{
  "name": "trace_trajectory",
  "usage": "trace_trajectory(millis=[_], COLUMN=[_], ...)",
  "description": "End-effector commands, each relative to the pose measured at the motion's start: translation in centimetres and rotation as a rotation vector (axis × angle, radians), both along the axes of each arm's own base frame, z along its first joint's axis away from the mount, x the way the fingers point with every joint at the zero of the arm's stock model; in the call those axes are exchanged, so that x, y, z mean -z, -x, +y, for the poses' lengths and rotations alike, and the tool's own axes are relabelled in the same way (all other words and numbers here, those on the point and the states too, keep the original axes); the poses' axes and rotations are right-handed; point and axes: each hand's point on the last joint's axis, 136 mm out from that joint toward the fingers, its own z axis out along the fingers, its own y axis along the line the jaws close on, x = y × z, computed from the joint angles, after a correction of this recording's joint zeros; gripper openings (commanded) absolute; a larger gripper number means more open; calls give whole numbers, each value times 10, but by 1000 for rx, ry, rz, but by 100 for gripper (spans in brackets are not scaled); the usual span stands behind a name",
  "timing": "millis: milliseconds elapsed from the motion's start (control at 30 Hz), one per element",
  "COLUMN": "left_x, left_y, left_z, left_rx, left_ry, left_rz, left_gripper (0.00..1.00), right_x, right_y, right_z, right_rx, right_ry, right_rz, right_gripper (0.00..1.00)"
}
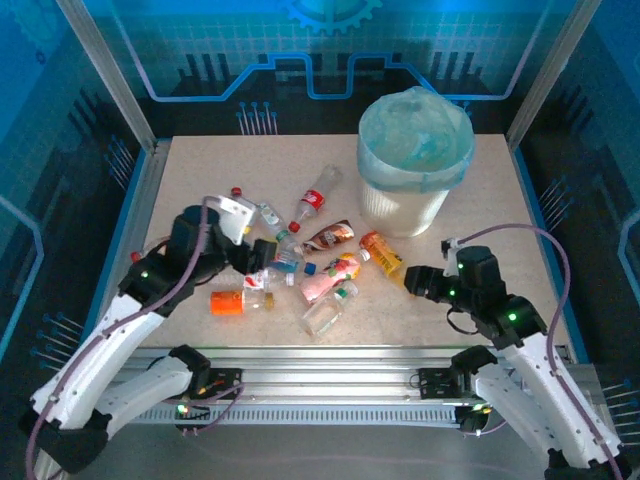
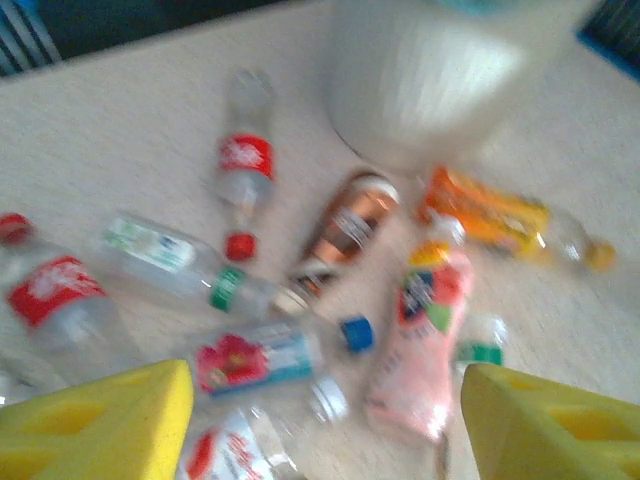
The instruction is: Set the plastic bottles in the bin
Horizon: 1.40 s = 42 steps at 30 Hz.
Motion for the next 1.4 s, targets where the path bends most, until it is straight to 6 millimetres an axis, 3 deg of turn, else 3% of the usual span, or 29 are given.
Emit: trace_trajectory(millis=[0, 133, 233, 400, 633, 833, 1100, 1367], left_x=[25, 50, 74, 119, 170, 193, 209, 212], left_y=[10, 4, 1, 0, -2, -9, -12, -16], left_z=[-13, -54, -82, -107, -118, -119, -117, -115], left_rx=[42, 117, 179, 243, 280, 273, 260, 245], left_ry=[-119, -181, -212, -324, -433, -483, -525, -551], left_rz=[137, 222, 256, 381, 527, 543, 582, 595], left_gripper=[72, 71, 71, 73, 71, 69, 65, 60], right_x=[2, -9, -6, -6, -5, 2, 4, 6], right_y=[13, 1, -6, -10, -10, -5, -4, -2], right_z=[16, 33, 40, 50, 53, 54, 55, 55], right_rx=[-48, -138, -169, -196, -216, -240, -253, -268], right_ry=[-11, 47, 63, 37, 41, 50, 56, 66], right_rz=[141, 152, 159, 156, 151, 170, 165, 166], right_gripper=[68, 70, 71, 71, 72, 73, 74, 75])
